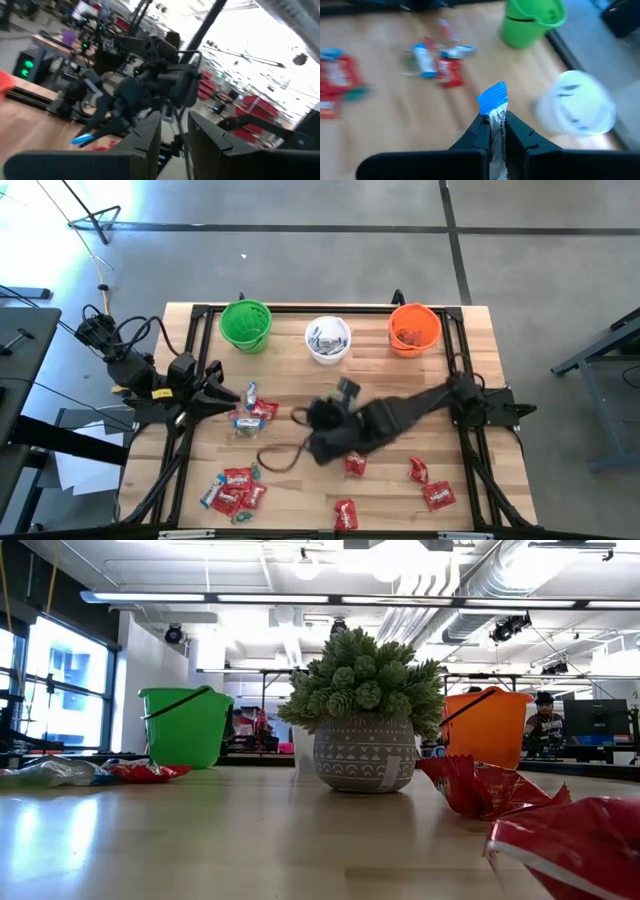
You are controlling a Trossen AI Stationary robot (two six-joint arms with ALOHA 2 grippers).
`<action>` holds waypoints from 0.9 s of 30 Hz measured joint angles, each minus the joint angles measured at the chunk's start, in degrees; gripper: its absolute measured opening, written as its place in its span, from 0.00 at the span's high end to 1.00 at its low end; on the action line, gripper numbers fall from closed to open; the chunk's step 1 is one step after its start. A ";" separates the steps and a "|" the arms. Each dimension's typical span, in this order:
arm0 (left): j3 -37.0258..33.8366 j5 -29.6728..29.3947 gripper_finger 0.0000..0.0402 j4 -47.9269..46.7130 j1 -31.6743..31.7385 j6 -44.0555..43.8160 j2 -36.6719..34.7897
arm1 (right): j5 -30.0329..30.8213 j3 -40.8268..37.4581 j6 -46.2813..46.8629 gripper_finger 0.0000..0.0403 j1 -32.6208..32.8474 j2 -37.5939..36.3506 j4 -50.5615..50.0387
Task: Sort candy
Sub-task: Put the white chocolate bars into the white bucket
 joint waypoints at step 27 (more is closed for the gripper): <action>-0.04 -27.48 0.80 6.27 0.15 13.27 -1.44 | -38.78 -6.59 -37.02 0.95 -43.55 2.95 3.44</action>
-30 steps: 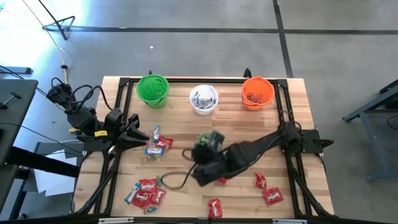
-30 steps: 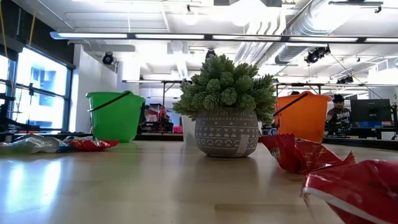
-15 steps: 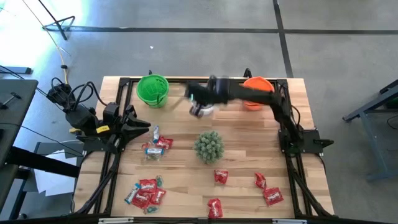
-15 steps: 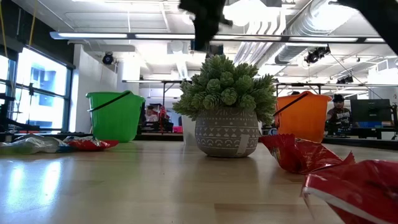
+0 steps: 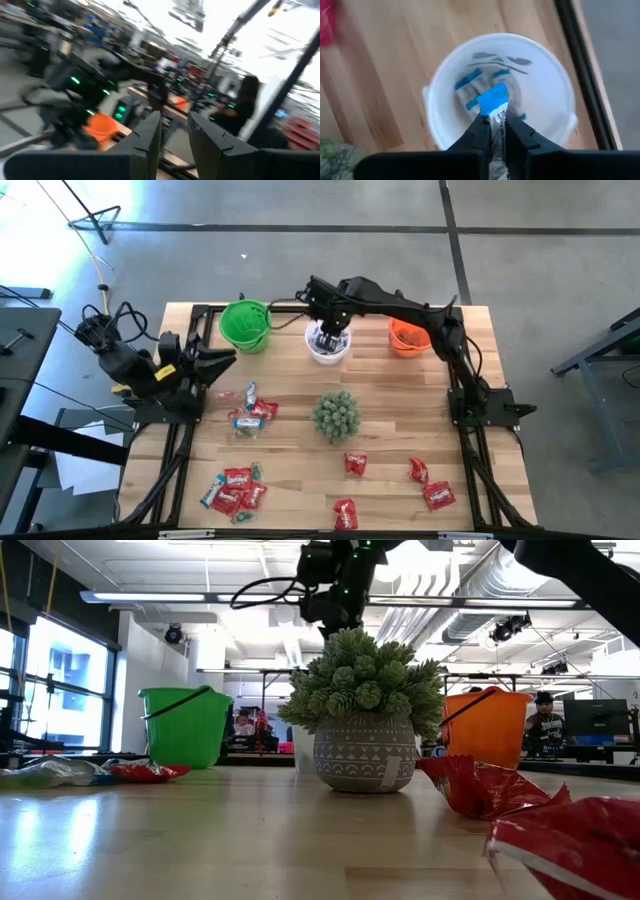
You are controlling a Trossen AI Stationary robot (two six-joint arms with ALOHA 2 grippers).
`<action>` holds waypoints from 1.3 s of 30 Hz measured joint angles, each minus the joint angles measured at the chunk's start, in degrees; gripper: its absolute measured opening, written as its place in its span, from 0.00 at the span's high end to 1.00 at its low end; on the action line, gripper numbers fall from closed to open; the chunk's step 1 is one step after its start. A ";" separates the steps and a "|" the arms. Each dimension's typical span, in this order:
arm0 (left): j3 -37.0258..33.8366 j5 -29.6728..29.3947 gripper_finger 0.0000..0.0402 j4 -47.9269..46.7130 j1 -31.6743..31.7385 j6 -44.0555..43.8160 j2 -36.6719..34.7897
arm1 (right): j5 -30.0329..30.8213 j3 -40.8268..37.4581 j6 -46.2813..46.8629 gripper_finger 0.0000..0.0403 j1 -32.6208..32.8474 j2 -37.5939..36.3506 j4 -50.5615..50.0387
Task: Sort candy
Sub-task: Put the white chocolate bars into the white bucket, then put the red candy into the green bucket
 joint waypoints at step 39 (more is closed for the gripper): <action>0.02 8.10 0.80 -12.95 -0.11 7.90 -20.16 | -7.26 -5.10 63.67 0.66 33.49 -2.50 -16.60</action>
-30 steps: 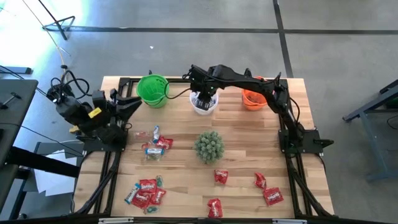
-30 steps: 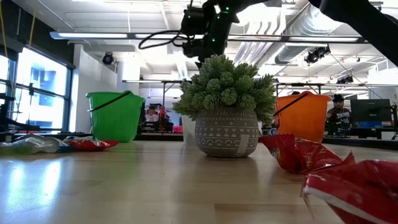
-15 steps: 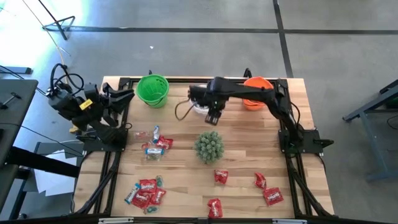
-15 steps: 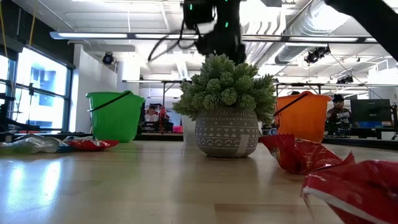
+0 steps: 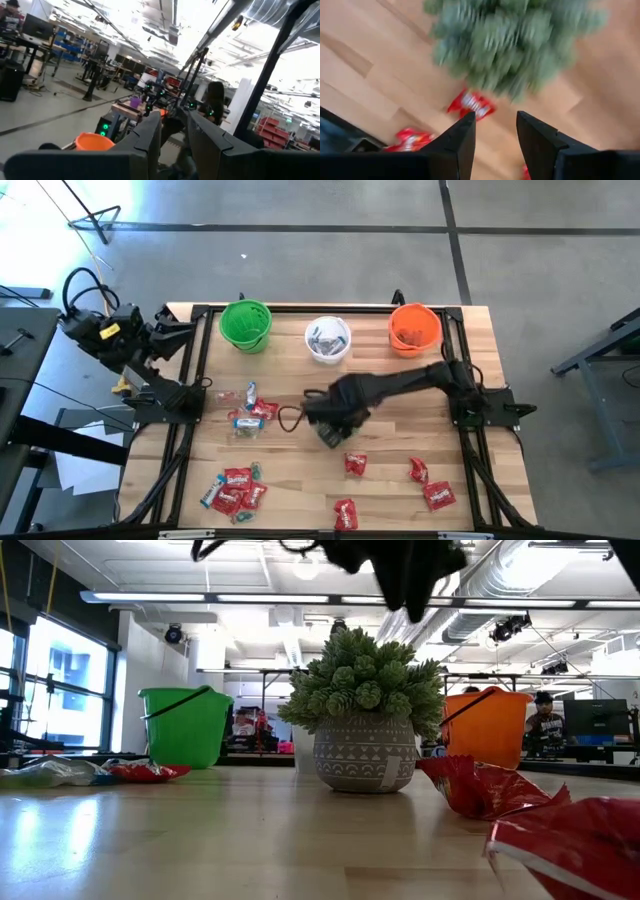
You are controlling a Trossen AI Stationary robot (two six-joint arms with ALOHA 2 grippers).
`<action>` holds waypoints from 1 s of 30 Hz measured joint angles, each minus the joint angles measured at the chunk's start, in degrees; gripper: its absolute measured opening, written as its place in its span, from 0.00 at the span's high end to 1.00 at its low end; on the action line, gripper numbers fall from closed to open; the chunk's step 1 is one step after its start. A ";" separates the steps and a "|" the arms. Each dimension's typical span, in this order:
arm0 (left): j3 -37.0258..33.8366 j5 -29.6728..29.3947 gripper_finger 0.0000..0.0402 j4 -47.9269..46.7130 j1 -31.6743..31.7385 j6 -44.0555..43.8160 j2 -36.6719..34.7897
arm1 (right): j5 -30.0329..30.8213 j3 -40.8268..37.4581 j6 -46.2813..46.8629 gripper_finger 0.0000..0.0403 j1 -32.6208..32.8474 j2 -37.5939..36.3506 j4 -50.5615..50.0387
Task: Sort candy
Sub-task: Put the red candy into the green bucket
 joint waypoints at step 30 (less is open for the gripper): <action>0.02 -14.13 0.80 17.27 0.01 -2.47 7.13 | -1.91 -46.72 27.55 0.66 20.71 -30.78 17.12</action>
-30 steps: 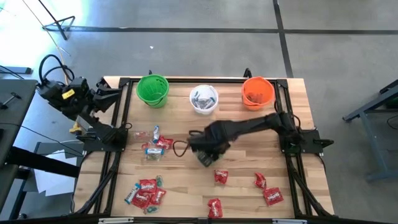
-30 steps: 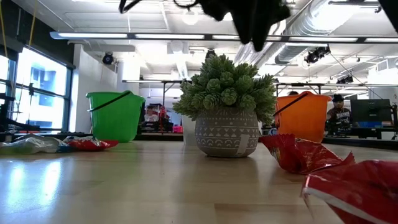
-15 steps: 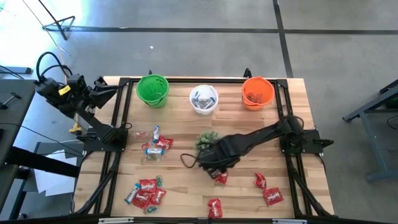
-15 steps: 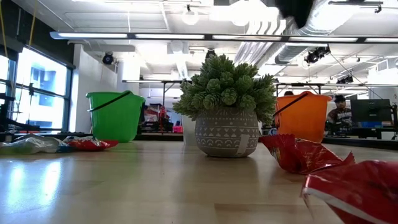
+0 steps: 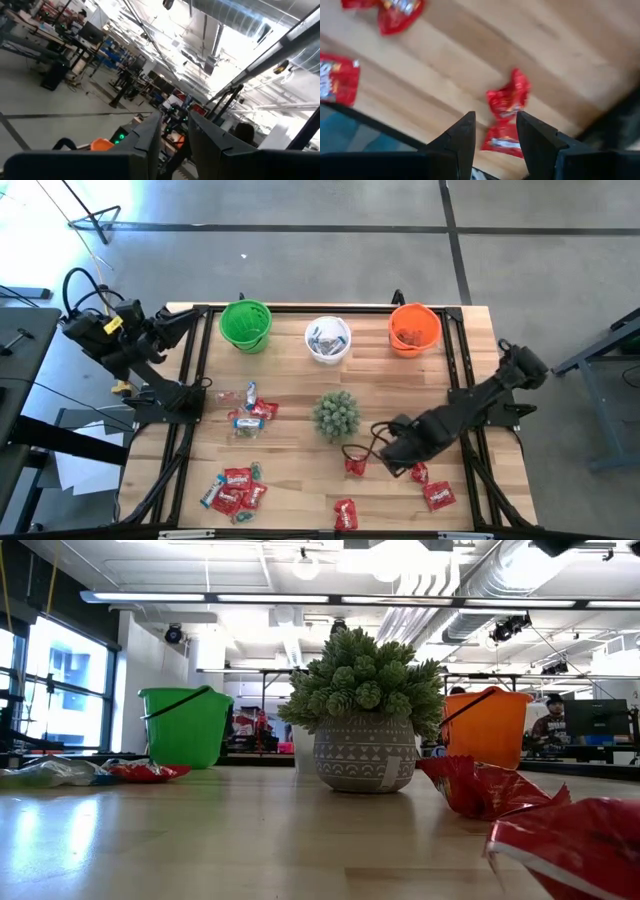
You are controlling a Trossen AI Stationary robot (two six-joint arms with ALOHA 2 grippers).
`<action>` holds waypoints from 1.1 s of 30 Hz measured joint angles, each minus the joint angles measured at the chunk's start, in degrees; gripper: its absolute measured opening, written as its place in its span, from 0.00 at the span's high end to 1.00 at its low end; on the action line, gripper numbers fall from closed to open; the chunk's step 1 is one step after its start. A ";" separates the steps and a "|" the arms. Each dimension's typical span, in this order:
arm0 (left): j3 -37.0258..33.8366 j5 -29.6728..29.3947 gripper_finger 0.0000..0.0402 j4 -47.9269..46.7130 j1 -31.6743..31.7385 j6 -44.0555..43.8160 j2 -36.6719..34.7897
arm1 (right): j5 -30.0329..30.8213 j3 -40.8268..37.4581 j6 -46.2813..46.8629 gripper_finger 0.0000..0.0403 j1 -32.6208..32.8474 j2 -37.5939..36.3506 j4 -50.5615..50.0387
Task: Sort candy
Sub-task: Put the red candy into the green bucket
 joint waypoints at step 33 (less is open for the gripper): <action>0.00 -5.05 0.80 7.75 0.23 -1.06 9.78 | 10.23 -38.21 27.08 0.66 19.30 -6.99 42.58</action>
